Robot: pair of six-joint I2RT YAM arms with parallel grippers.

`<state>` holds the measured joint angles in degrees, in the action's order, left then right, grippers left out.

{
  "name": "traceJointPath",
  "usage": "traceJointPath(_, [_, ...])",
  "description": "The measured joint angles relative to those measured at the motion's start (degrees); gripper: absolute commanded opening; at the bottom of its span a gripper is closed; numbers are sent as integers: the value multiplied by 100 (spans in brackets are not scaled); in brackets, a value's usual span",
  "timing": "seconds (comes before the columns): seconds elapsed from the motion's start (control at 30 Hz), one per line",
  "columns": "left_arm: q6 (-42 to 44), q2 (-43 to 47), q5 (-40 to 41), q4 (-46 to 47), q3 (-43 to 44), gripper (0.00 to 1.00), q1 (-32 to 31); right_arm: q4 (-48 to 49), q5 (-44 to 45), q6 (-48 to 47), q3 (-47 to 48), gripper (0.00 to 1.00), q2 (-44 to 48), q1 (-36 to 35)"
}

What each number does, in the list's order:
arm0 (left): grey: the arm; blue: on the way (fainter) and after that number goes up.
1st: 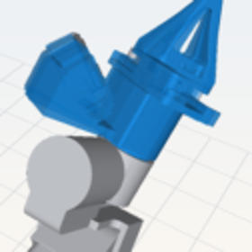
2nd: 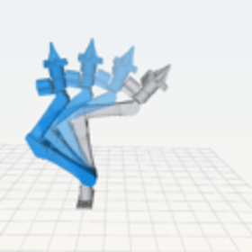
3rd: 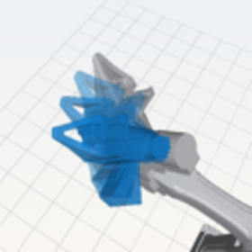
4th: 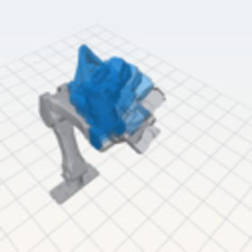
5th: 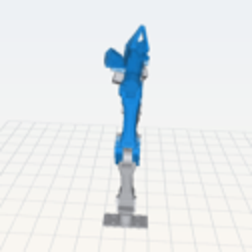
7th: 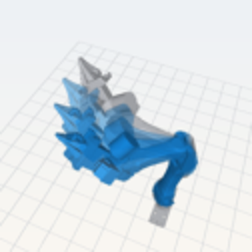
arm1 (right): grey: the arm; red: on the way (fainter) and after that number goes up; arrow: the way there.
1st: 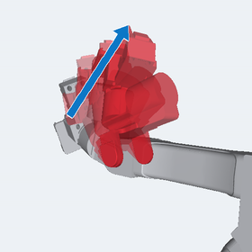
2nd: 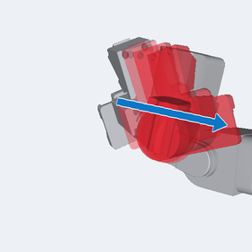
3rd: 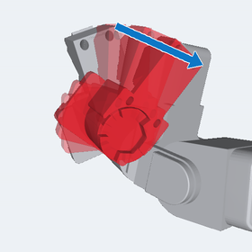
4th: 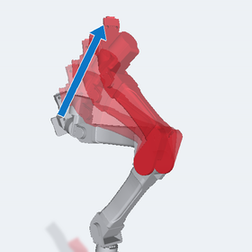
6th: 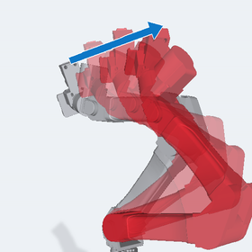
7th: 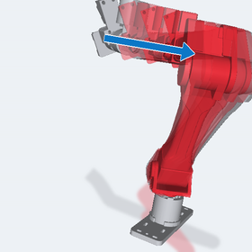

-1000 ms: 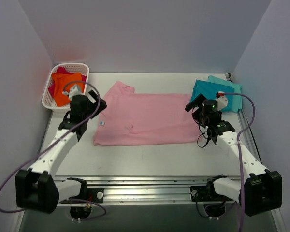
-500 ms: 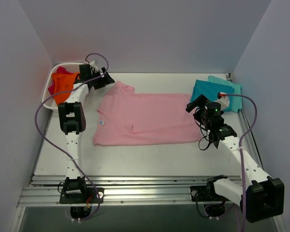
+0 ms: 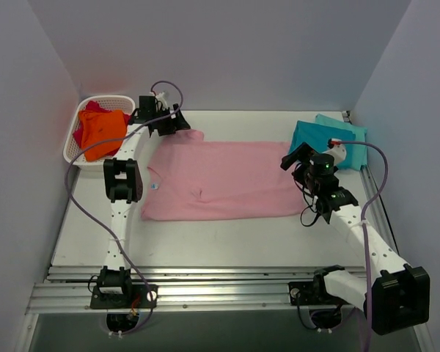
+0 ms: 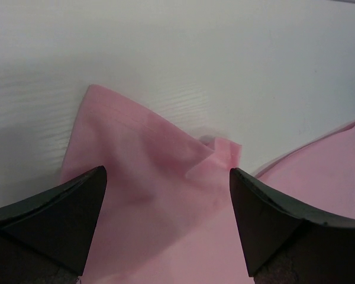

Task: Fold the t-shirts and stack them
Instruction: Grap the side of the flattened tshirt furthest away from the robot with both arms

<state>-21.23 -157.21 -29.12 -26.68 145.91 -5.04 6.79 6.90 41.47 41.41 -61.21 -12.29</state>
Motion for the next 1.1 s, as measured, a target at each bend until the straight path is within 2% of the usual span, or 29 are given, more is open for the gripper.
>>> traceJointPath(0.2, [94, -142, 380, -50, 136, 91, -74, 31, -42, 0, -39, 94, -125, 7])
traceJointPath(0.47, [138, 348, 833, 634, -813, 91, -26, 35, -31, -17, -72, 95, -127, 26])
traceJointPath(0.8, [-170, 476, 518, 1410, -1058, 91, 356, 98, -28, -76, -76, 95, -275, 26])
traceJointPath(0.9, [-208, 275, 525, 1255, -601, 93, 474, 122, -31, -87, -81, 95, -339, 26])
traceJointPath(1.03, [-306, -400, 476, 946, 741, 95, 533, 197, -35, -85, -83, 94, -431, 26])
traceJointPath(1.1, [-391, -625, 459, 817, 1075, 96, 518, 221, -44, -85, -83, 95, -479, 26])
